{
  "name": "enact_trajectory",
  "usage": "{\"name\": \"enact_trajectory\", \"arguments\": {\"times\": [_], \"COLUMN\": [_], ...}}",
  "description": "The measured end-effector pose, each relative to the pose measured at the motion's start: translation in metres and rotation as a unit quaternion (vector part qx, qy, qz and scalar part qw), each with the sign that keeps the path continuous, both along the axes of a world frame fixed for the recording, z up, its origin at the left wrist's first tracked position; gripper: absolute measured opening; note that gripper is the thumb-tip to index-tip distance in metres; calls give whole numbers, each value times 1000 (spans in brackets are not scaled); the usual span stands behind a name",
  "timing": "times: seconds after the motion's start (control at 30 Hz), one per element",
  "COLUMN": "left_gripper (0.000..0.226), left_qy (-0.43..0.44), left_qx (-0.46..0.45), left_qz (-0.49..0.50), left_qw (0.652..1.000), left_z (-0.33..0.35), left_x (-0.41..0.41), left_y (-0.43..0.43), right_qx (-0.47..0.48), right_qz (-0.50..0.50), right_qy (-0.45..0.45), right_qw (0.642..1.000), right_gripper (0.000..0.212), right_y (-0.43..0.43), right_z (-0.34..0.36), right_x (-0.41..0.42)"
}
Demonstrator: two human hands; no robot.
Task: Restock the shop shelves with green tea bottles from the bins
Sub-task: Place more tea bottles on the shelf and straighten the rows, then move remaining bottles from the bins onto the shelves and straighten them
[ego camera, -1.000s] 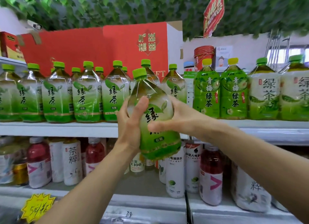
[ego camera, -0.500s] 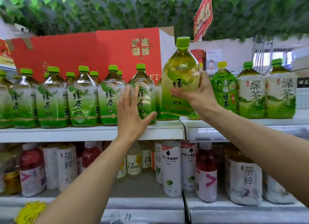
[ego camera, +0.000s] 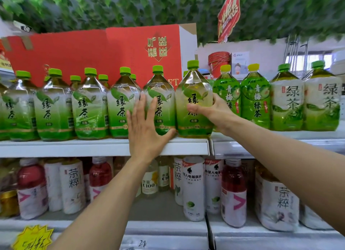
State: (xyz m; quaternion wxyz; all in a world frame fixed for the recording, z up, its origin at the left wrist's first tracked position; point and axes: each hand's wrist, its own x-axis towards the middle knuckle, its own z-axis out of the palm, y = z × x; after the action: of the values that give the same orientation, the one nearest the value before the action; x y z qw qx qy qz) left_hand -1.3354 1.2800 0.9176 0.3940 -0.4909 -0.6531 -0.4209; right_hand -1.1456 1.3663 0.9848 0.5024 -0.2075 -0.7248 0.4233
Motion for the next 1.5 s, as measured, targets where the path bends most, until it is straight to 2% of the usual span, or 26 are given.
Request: {"name": "enact_trajectory", "arguments": {"times": [0.07,0.2,0.3,0.37,0.57,0.77,0.83,0.9,1.0,1.2,1.33,1.5], "left_gripper": [107,106,105,104,103,103,102,98,87,80,75,74], "left_qy": [0,-1,8,10,12,18,28,25,-13,57,44,10], "left_qx": [5,0,0,0,-10,-8,-22,-48,-66,-48,-65,-147], "left_qz": [-3,-2,3,-1,2,10,30,40,-2,-41,-50,-74], "left_qw": [1000,1000,1000,1000,1000,1000,999,998,998,996,996,986], "left_z": [0,1,1,1,1,0,2,3,-3,-55,-107,-183], "left_x": [0,1,1,1,4,4,7,11,27,71,90,111], "left_y": [0,-1,-1,-1,0,2,0,-5,-19,-77,-110,-137], "right_qx": [-13,-3,71,91,85,63,74,122,206,349,367,348], "right_qz": [18,30,-40,-55,-66,-88,-127,-198,-283,-321,-317,-286], "right_qy": [-22,-87,-151,-155,-171,-197,-216,-246,-248,-214,-228,-291], "right_qw": [1000,996,985,982,979,974,965,941,903,854,844,844], "right_gripper": [106,78,87,90,80,78,77,76,74,62,59,58], "right_y": [1,6,7,7,8,5,-4,-18,-40,-92,-124,-152], "right_z": [0,-2,-13,-18,-16,-15,-16,-21,-36,-95,-151,-233], "right_x": [2,11,14,14,10,8,8,9,14,49,76,108]}}
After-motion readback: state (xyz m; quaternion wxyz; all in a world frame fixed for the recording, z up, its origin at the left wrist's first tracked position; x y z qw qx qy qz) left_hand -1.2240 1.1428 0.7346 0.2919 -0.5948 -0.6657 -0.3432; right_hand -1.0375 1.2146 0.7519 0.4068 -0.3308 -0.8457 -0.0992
